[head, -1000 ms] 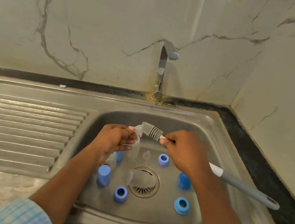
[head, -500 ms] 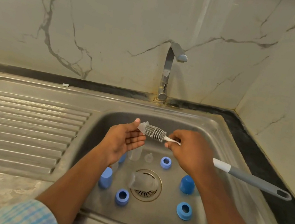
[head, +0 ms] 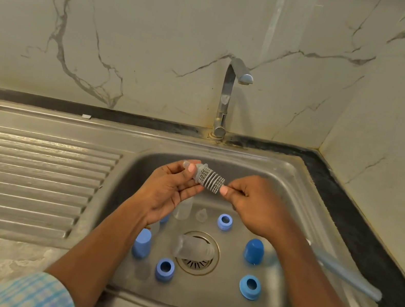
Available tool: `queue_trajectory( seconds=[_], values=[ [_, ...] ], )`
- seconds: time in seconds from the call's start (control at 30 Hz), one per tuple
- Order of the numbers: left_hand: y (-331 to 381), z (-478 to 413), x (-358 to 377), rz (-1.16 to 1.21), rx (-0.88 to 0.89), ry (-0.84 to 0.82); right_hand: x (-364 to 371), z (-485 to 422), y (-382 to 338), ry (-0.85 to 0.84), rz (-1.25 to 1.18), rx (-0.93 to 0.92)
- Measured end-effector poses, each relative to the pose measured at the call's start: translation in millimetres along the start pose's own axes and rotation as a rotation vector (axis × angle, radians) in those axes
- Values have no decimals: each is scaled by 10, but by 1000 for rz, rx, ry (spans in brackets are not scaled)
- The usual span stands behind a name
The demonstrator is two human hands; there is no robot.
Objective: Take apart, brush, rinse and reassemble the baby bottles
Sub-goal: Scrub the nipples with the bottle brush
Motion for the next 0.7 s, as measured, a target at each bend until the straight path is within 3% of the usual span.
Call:
queue_trajectory(
  seconds=[0.1,0.23,0.4,0.53,0.7],
  values=[
    [6,7,62,81,34,-79,51,28,18,-94,-139,44],
    [7,22,125,223,13,-239,41,27,-4,-70,-239,50],
    [-53,12,64,75,23,-33,53,24,-4,-61,-170,15],
    [-143,2,-9,-10,-14,118,10,-9,-47,148,226,-16],
    [-195,-9,-156,23,-54,257,73,-14,-240,276,450,-106]
  ],
)
Point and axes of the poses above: each hand's wrist, its own z-axis away from the middle knuckle, its own x-axis out of the palm, y = z × x, the point moved 6 cm from there along -z, towards the middle knuckle, and after that the axes turned 6 degrees about x, right-handed, at the moved point
